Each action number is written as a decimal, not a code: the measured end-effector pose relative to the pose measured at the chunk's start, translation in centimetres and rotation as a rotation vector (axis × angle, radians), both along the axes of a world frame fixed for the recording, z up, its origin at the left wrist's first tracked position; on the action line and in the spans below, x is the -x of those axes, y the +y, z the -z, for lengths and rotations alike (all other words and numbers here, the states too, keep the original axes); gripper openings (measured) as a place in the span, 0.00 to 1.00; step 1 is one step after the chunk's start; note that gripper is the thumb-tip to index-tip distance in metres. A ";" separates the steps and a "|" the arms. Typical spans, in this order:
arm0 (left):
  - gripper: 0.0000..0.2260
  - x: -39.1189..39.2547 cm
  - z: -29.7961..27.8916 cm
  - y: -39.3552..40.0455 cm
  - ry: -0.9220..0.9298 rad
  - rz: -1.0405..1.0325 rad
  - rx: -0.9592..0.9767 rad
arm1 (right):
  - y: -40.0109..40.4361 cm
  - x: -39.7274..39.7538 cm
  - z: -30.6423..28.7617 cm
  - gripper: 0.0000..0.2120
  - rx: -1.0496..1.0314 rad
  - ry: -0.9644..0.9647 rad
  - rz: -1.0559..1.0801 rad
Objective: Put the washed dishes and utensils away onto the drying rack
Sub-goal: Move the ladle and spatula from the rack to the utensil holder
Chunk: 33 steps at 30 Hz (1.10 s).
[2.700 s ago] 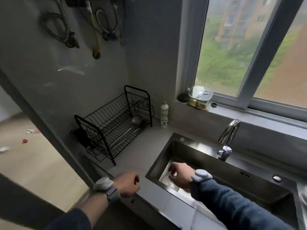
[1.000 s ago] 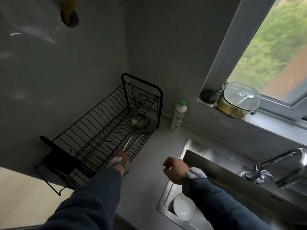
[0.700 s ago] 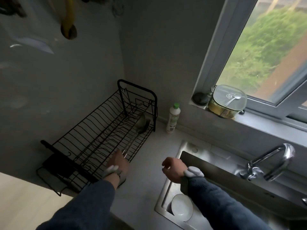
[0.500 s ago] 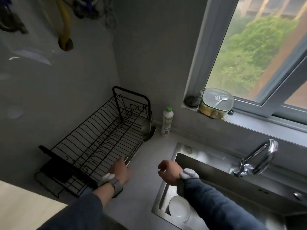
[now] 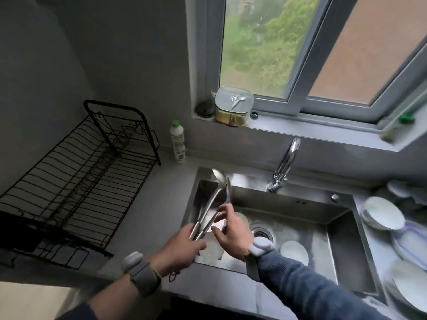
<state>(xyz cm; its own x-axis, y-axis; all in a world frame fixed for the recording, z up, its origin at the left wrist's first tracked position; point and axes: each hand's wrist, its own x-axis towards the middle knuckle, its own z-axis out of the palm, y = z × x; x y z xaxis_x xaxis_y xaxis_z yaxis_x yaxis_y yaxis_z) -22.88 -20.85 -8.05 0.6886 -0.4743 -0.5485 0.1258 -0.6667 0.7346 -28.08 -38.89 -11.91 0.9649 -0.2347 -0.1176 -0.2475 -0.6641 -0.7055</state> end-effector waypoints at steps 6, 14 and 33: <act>0.07 4.3 -0.5 -4.0 0.057 0.132 0.052 | -3.7 5.9 -0.6 0.10 -0.008 0.004 0.106; 0.14 7.2 -2.3 -6.0 0.081 0.293 0.131 | -3.9 12.3 -1.2 0.08 -0.077 -0.010 0.425; 0.13 14.4 -2.9 -13.1 -0.221 0.620 0.097 | -9.9 27.0 -4.3 0.03 -0.310 -0.070 1.106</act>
<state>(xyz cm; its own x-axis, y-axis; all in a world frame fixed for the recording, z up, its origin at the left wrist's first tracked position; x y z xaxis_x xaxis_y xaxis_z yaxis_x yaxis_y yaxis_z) -37.24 -34.00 -5.10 0.3635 -0.8590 -0.3606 -0.4204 -0.4966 0.7594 -55.06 -48.83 -7.66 0.2558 -0.9275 -0.2726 -0.5402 0.0967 -0.8360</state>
